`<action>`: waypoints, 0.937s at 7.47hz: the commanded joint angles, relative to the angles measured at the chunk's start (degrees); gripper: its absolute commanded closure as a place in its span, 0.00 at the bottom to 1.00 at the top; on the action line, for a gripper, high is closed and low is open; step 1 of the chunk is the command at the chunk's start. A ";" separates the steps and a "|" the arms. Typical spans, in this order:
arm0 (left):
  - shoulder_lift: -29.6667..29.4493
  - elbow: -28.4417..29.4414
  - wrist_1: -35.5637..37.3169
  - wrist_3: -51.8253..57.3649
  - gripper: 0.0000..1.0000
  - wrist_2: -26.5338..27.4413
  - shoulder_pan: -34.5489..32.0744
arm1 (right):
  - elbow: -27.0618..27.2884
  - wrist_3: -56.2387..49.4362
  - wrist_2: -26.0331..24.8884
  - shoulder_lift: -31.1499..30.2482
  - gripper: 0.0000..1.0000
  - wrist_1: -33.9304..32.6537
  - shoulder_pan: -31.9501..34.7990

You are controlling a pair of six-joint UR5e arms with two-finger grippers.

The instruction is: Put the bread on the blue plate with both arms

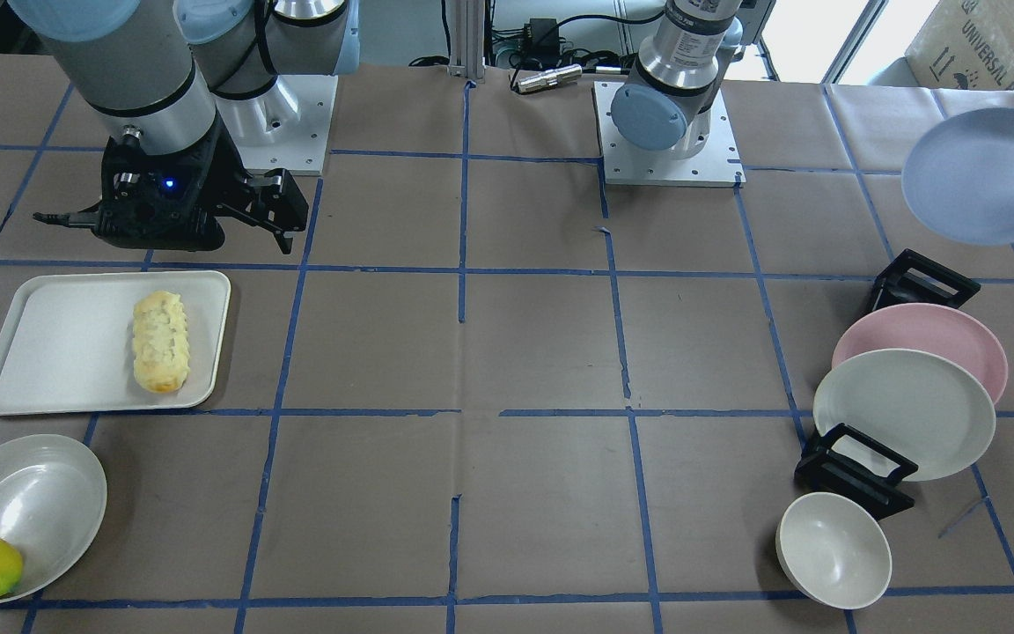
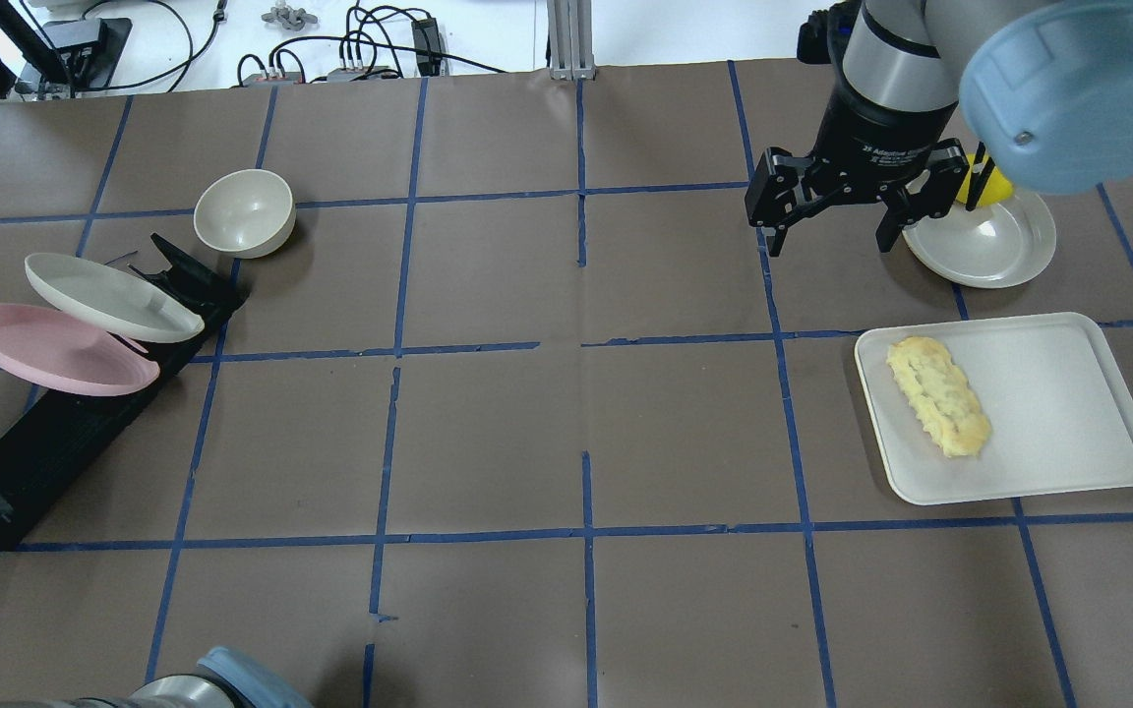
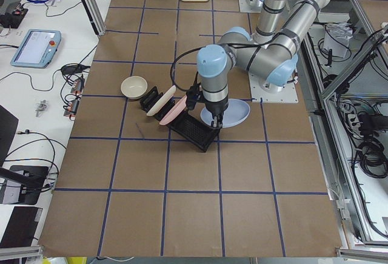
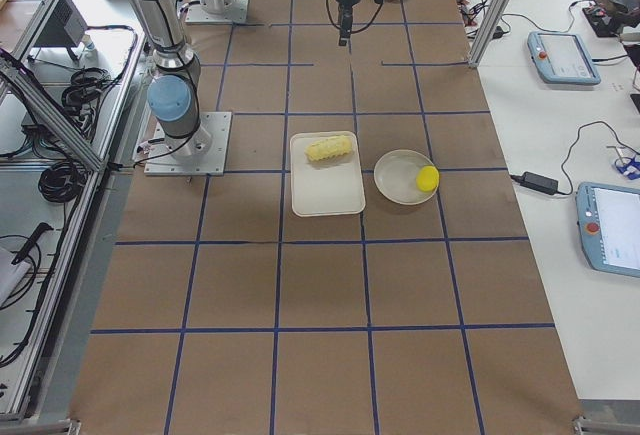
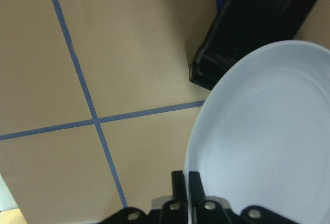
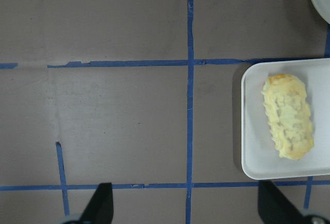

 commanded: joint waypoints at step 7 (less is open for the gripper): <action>-4.93 -1.34 -1.60 -50.81 1.00 -13.92 -36.54 | 0.07 -0.26 0.00 0.09 0.00 0.00 0.00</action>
